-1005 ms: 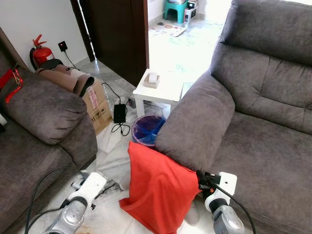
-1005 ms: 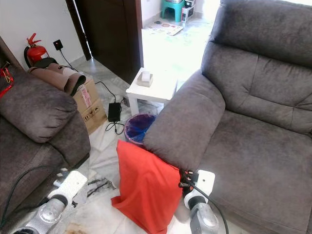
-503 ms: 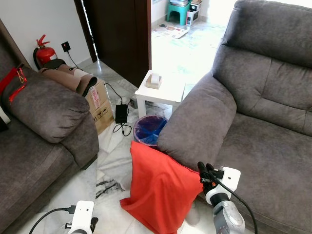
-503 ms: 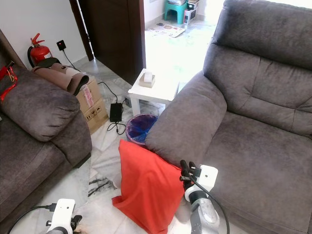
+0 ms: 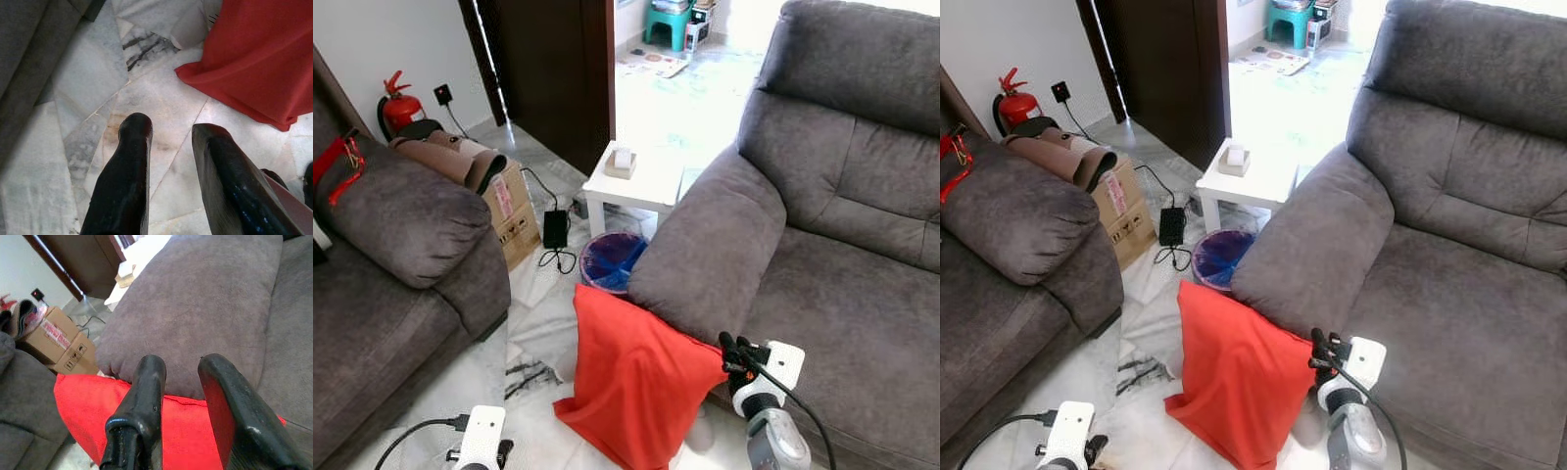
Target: Move the pillow to the sofa from floor
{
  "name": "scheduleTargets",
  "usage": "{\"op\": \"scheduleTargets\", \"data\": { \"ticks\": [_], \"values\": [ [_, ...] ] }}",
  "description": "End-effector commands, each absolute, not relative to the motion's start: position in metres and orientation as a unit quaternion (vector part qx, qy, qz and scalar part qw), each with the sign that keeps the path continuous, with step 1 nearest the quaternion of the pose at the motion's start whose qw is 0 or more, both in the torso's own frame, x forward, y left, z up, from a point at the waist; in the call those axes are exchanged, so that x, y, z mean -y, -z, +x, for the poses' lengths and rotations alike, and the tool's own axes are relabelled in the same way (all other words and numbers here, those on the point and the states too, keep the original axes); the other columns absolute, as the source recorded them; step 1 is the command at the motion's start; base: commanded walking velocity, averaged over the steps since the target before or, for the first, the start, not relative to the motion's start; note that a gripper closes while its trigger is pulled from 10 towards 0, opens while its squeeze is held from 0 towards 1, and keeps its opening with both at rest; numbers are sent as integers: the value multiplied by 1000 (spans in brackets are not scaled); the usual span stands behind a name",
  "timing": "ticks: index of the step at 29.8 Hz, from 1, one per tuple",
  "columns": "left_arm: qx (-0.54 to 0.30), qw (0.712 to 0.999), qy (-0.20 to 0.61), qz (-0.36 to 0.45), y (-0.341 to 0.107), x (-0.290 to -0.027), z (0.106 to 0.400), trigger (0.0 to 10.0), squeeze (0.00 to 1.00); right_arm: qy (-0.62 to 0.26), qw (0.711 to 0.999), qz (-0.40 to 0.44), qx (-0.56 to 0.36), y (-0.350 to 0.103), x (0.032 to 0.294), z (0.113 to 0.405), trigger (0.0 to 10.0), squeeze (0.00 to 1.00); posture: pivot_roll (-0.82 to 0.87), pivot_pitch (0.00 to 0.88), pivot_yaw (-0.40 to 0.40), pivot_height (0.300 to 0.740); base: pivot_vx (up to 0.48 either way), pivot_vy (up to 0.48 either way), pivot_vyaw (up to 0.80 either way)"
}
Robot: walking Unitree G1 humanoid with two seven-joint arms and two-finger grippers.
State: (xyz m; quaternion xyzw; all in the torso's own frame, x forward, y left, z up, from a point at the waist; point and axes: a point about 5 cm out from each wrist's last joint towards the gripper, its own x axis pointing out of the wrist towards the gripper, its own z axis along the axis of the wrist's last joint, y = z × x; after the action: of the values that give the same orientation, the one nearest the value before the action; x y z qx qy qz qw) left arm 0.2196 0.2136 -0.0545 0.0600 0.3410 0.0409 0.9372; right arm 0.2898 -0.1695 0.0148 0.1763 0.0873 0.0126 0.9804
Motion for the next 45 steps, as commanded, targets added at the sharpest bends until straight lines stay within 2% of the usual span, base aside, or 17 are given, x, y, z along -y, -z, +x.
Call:
{"op": "scheduleTargets", "data": {
  "ticks": [1,12,19,22,29,34,45],
  "values": [
    [-347,934,-45,71,57,-219,214,10000,0,-5,980,182,-74,-17,172,290,10000,0,2,146,40,700,0,0,0],
    [-334,938,-34,89,55,-217,215,10000,0,-2,981,180,-76,-18,173,292,10000,0,2,152,41,700,0,0,0],
    [-241,965,-23,104,33,-211,238,10000,0,-3,979,182,-86,-15,173,290,10000,0,8,159,47,700,0,0,0],
    [-229,967,-27,111,31,-211,241,10000,0,-4,979,182,-89,-14,172,289,10000,0,6,158,47,700,0,0,0],
    [-231,967,-15,109,32,-205,241,10000,0,0,980,172,-98,-13,173,289,10000,0,6,161,51,700,0,0,0],
    [-226,968,-11,105,31,-205,241,10000,0,-1,980,176,-97,-13,173,290,10000,0,8,162,50,665,0,0,0],
    [-226,969,-5,103,32,-202,241,10000,0,-2,979,181,-88,-14,171,289,10000,0,11,166,50,665,0,0,0]
  ]
}}
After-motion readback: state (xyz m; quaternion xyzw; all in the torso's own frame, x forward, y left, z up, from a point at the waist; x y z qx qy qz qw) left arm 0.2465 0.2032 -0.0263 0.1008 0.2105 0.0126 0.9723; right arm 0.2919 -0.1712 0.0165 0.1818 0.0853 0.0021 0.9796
